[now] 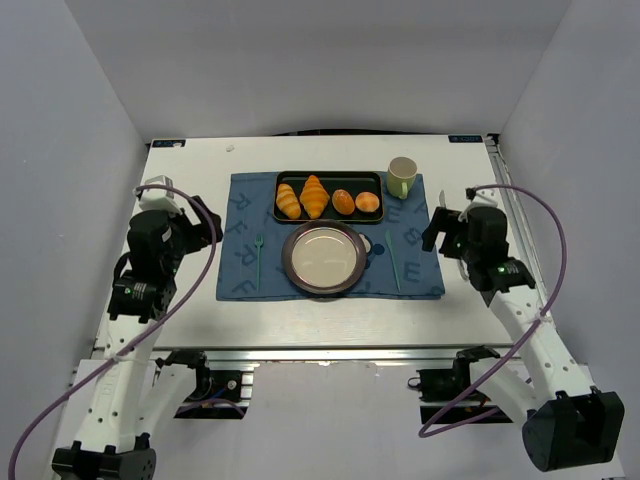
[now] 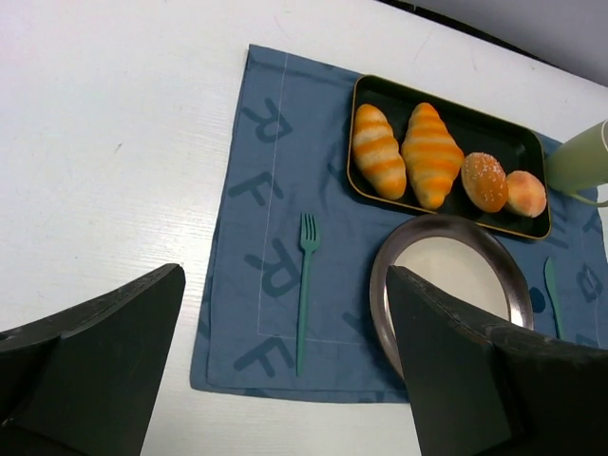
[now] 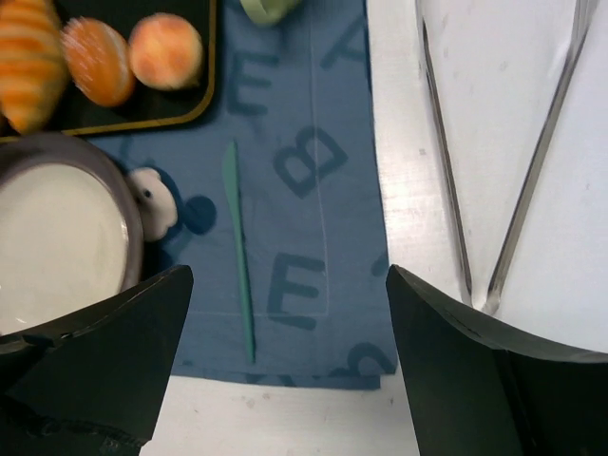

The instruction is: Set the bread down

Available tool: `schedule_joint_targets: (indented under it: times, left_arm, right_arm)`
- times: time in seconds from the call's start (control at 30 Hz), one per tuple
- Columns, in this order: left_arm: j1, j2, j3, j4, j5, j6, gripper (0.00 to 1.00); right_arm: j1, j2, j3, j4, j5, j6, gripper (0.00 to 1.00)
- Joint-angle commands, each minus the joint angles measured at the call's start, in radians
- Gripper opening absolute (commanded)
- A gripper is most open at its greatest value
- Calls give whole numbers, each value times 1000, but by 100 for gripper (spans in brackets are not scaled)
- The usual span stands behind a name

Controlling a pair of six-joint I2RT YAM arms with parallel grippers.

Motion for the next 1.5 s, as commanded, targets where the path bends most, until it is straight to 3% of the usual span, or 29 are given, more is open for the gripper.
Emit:
schedule_joint_targets:
  times: [0.0, 0.1, 0.3, 0.37, 0.53, 0.6, 0.8, 1.47]
  left_arm:
    - [-3, 24, -6, -17, 20, -2, 98]
    - [-3, 36, -15, -5, 36, 3, 98]
    - [-3, 35, -46, 35, 66, -6, 98]
    - [-3, 39, -64, 50, 68, 0, 98]
    - [-3, 70, -56, 59, 93, 0, 98]
    - [-3, 71, -53, 58, 114, 9, 98]
    - [-3, 82, -59, 36, 108, 57, 98]
    - [-3, 99, -115, 95, 152, 69, 98]
  right_arm:
    - [4, 5, 117, -11, -44, -29, 89]
    - [4, 26, 152, -33, -86, -77, 89]
    - [-22, 138, 203, -77, 189, -147, 89]
    - [-57, 167, 217, -68, 171, -105, 89]
    - [-203, 341, 188, 51, -51, -182, 89]
    - [-241, 451, 198, 56, -73, -207, 89]
    - [-312, 545, 165, 119, -127, -205, 89]
    - [-333, 635, 169, 150, -79, -310, 89]
